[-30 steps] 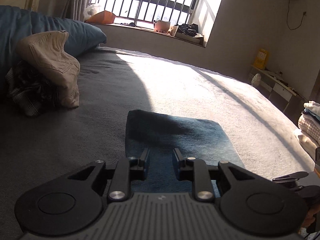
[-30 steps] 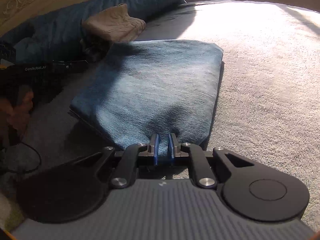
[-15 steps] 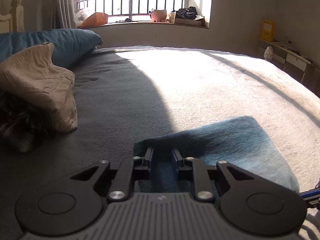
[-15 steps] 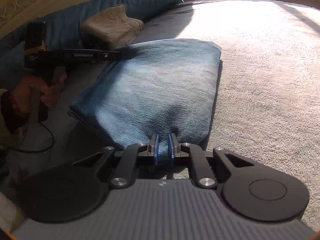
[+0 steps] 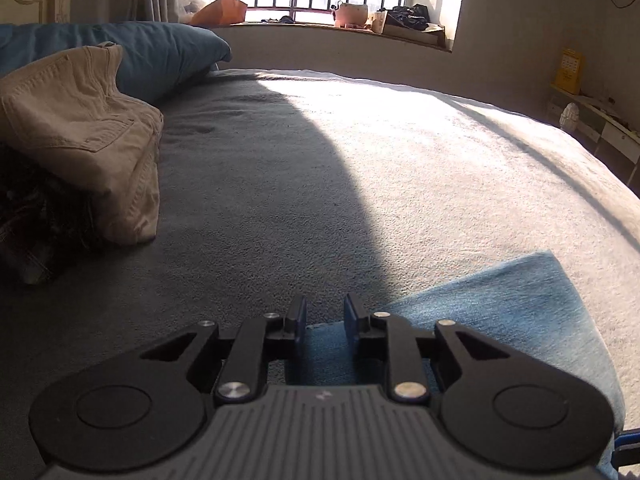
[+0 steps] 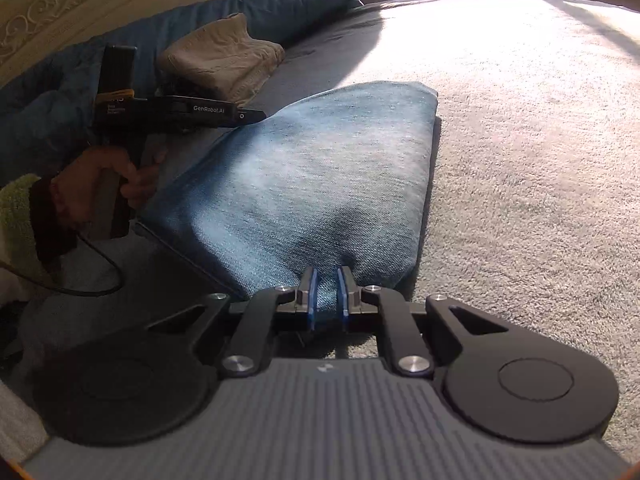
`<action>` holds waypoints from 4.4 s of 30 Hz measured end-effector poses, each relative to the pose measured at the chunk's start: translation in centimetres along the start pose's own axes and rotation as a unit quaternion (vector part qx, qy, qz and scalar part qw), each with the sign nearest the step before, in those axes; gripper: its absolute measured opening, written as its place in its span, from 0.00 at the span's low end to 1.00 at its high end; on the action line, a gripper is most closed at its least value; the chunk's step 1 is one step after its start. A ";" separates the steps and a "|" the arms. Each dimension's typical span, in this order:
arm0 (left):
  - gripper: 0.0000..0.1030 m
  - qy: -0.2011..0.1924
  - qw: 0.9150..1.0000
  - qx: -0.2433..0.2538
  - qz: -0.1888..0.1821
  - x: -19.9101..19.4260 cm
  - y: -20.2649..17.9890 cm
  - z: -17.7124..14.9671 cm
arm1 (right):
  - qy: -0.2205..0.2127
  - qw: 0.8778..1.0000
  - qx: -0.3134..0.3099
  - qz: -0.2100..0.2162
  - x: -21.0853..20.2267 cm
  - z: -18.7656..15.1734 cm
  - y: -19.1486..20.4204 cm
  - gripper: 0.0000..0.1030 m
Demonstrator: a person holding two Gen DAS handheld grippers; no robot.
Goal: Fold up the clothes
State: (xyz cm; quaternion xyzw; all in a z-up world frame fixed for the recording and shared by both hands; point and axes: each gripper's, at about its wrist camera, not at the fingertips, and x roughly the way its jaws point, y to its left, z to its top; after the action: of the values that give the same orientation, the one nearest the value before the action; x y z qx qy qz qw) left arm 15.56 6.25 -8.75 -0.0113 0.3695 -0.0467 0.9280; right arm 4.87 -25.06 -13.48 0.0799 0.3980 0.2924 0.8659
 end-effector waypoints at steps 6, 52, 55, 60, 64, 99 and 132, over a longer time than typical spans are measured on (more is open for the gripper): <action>0.23 -0.021 0.995 -0.069 0.076 -3.5 3.5 1.4 | 0.001 1.000 -0.003 -0.003 0.0 0.0 0.0 0.09; 0.68 0.051 0.998 -0.022 -0.003 -9.2 -5.5 -6.0 | -0.051 0.999 0.011 -0.001 -2.0 0.3 0.7 0.11; 0.75 0.061 0.998 -0.027 0.005 -9.2 -5.8 -6.0 | -0.030 1.000 -0.004 -0.009 -1.0 -0.4 1.1 0.12; 0.82 0.076 0.997 -0.026 0.021 -9.1 -6.6 -6.1 | -0.021 1.000 -0.010 -0.012 -0.8 -0.3 1.3 0.12; 0.83 0.085 0.996 -0.023 0.032 -9.1 -7.1 -6.0 | -0.026 0.999 -0.019 -0.015 -1.4 0.5 1.7 0.13; 0.87 0.088 0.994 -0.024 0.053 -9.4 -7.9 -6.4 | -0.028 0.999 -0.030 -0.029 -0.4 -0.3 2.0 0.15; 0.89 0.061 0.994 0.067 0.055 -9.4 -10.3 -8.6 | -0.029 0.999 -0.040 -0.017 -0.1 -0.8 2.6 0.38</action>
State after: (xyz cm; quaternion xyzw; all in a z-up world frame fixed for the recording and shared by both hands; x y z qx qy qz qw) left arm 2.02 -2.95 -7.99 0.0742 0.4213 -0.0211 0.9036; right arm 3.08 -23.09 -12.96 0.0472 0.3621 0.2910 0.8843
